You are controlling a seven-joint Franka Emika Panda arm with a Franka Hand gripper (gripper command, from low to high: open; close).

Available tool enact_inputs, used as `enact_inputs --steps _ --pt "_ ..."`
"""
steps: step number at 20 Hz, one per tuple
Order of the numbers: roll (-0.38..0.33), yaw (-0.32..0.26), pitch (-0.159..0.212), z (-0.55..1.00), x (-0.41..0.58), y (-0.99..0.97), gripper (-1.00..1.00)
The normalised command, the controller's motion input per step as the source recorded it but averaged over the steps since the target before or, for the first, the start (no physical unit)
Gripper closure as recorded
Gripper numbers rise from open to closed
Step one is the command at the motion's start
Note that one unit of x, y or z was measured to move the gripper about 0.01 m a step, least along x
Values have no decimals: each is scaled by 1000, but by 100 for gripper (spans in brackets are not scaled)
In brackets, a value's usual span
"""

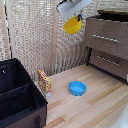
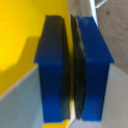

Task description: Kindly move your gripper toward the top drawer's handle. With caution, hold the handle robustly using your gripper and pull open the top drawer. Let the handle go. Relocate your gripper to the bowl placed in the background. Gently hold the bowl using your gripper. Bring the gripper and the bowl to the ajar drawer. Softly release the bowl into it.

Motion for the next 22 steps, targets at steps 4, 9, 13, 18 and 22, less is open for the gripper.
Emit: enact_inputs --steps 4,9,13,18,22 --pt "4 -146 40 1000 273 -490 100" --pt "55 -139 79 919 202 -553 100" --pt "92 -83 93 794 51 -709 100" --pt "134 -9 67 413 -43 -917 100" --pt "115 -5 89 292 -222 -996 100"
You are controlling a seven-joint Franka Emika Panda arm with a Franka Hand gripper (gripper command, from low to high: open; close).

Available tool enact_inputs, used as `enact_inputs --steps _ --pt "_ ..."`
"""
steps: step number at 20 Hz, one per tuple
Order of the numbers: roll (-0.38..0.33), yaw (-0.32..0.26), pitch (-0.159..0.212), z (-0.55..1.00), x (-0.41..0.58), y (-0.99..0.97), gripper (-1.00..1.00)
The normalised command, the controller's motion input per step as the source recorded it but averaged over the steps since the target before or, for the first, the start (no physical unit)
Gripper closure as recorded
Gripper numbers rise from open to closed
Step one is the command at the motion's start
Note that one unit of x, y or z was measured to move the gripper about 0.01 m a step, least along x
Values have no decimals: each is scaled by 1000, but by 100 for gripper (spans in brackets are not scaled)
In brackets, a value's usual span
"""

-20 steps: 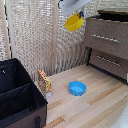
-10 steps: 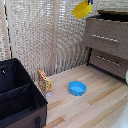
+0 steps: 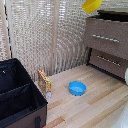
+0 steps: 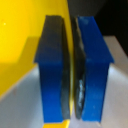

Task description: Kindly move your gripper toward the top drawer's handle. With caution, hold the handle robustly using your gripper and pull open the top drawer. Let the handle go. Relocate your gripper to the bowl placed in the background. Gently hold the bowl using your gripper. Bring the gripper and the bowl to the ajar drawer. Softly release the bowl into it.

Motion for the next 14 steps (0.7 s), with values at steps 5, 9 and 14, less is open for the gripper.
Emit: enact_inputs --steps 5,9,14 --pt "125 -3 108 305 -285 -973 100" --pt "177 -5 72 381 -219 -716 100" --pt "33 10 0 15 -96 -139 -100"
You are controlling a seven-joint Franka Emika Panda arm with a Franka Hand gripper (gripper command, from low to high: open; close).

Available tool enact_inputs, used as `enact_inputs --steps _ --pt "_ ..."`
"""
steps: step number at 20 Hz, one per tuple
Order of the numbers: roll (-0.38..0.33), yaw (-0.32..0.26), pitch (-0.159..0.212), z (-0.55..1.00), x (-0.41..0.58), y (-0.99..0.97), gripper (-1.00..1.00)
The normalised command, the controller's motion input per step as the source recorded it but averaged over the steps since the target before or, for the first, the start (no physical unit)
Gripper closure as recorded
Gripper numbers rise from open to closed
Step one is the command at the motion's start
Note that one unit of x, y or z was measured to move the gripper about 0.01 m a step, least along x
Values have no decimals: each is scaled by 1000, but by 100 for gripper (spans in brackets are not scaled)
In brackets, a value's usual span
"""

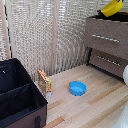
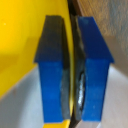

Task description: Kindly move your gripper toward the top drawer's handle. With caution, hold the handle robustly using your gripper and pull open the top drawer. Let the handle go. Relocate your gripper to the bowl placed in the background. Gently hold the bowl using your gripper. Bring the gripper and the bowl to the ajar drawer. Softly release the bowl into it.

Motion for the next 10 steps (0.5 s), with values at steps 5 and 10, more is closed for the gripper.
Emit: enact_inputs --steps 5,10 --pt "2 0 16 71 61 -19 -100" --pt "0 0 1 27 48 -28 -100"
